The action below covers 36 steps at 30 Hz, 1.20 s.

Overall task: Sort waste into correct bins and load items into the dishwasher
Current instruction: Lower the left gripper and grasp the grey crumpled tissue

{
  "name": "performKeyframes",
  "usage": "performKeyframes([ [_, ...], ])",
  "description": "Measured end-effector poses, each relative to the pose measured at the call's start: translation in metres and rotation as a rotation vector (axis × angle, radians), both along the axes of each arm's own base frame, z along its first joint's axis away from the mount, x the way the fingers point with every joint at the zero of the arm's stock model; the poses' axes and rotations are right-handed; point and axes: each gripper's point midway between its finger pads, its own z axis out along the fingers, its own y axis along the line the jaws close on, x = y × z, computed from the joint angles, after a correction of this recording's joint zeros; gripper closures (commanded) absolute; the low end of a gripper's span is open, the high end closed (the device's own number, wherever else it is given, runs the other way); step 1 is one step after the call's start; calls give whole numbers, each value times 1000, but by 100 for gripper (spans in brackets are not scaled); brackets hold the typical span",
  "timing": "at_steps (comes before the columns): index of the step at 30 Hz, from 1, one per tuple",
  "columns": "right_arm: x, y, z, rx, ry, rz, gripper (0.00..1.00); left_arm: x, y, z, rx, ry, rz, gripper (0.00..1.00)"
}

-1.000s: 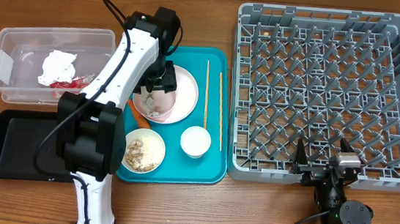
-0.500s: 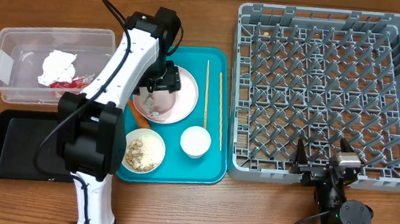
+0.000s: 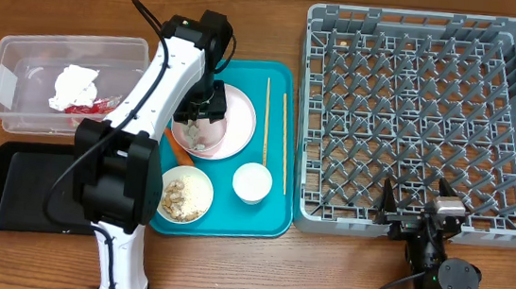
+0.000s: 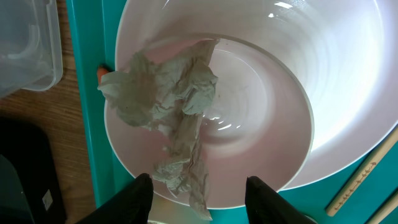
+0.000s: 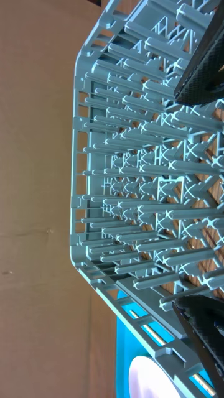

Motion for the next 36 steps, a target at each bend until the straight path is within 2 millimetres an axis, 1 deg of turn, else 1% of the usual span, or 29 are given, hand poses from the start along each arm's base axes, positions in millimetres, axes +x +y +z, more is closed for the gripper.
performKeyframes([
  [7,0,0,0,-1,0,1,0,-1,0,-3,2,3,0,49],
  [10,0,0,0,0,0,1,0,-3,1,-11,3,8,0,45],
  [14,0,0,0,0,1,1,0,-5,3,-21,11,11,-1,46],
  [18,0,0,0,0,1,1,0,-2,3,-22,14,0,-1,49],
  [21,0,0,0,0,0,0,0,0,3,-25,14,-9,0,49],
  [24,0,0,0,0,0,1,0,-4,4,-34,17,1,0,48],
  [25,0,0,0,0,0,1,0,-6,5,-37,20,5,0,50],
  [26,0,0,0,0,0,1,0,-8,6,-41,23,12,0,56],
  [27,0,0,0,0,0,0,0,-11,6,-43,26,19,2,70],
  [28,0,0,0,0,1,1,0,-13,8,-45,29,27,2,87],
  [29,0,0,0,0,0,1,0,-15,9,-46,33,32,6,96],
  [36,0,0,0,0,1,1,0,-19,17,-46,42,54,23,96],
])
